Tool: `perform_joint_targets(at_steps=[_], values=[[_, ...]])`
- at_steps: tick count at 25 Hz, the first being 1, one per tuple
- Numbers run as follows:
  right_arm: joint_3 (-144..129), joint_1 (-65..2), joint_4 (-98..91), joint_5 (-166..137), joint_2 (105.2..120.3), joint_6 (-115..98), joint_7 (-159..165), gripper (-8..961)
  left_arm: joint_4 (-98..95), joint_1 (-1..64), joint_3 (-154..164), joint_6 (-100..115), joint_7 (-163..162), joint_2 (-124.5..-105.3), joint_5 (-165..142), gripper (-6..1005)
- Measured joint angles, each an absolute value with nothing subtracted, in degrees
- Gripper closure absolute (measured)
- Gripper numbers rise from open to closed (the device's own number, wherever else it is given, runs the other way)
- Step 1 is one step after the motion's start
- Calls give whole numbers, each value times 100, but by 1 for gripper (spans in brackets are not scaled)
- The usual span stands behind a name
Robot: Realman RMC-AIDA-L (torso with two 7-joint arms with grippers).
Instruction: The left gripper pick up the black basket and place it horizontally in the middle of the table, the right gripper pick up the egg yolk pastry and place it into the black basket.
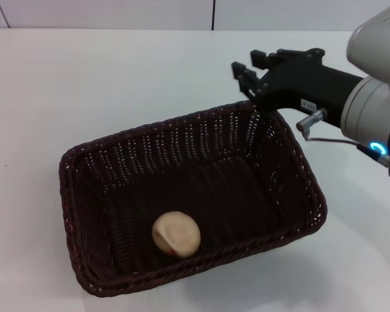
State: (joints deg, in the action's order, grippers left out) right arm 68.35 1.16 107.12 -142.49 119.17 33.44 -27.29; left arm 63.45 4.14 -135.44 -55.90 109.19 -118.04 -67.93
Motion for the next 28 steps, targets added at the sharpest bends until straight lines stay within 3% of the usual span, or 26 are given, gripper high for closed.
perform_joint_targets(at_steps=[20,28], values=[[6582,-667,8441,-16394,11911,-833,-2775,620,6391,389,-13163,-5584,10996,-11862,-6770,226],[6736,-1164,6738,-16613,11916,-3637,-2784,620,6390,467,-12917,-5549,11073,-11882,-6547,226]])
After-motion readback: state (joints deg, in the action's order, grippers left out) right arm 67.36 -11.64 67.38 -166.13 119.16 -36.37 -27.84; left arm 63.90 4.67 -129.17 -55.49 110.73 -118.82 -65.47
